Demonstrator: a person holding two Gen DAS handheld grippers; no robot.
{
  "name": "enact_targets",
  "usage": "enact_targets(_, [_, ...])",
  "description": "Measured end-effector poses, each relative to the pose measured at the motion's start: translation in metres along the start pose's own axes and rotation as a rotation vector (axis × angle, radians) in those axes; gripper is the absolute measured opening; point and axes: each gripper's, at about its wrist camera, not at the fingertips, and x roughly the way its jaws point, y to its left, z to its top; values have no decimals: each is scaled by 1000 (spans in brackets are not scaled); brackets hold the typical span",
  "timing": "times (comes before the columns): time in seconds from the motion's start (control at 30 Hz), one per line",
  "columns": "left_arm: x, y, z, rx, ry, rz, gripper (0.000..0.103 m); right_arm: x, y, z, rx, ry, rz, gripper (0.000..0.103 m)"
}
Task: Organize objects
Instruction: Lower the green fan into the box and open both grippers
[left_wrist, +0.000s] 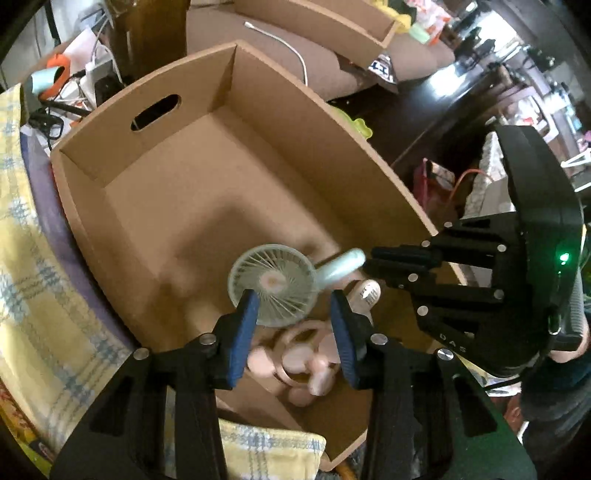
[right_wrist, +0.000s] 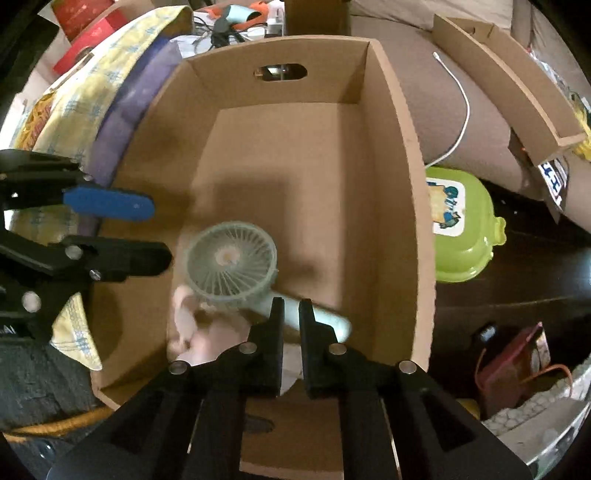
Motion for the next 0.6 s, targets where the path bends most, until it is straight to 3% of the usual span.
enact_targets(0.17, [-24,3,-16,-3,-41,-32,37,-13,4,-7,-1,-5,-28,8])
enact_targets(0.3, [-54,-1,-33,10,-98,4,38,-35,7,-17,33,-41,-29,8])
enact_targets(0.37, [-73,0,-50,4,-129,12,39,-51,14,-22,45,-72,-29,9])
enact_targets(0.47, [-103,4,-82,-22,-176,-51,40,-83,29,-29,59,-137,-25,10])
enact_targets(0.6, [-141,19,-116,-65,-241,-34,41,-122,56,-34,20,-205,7,10])
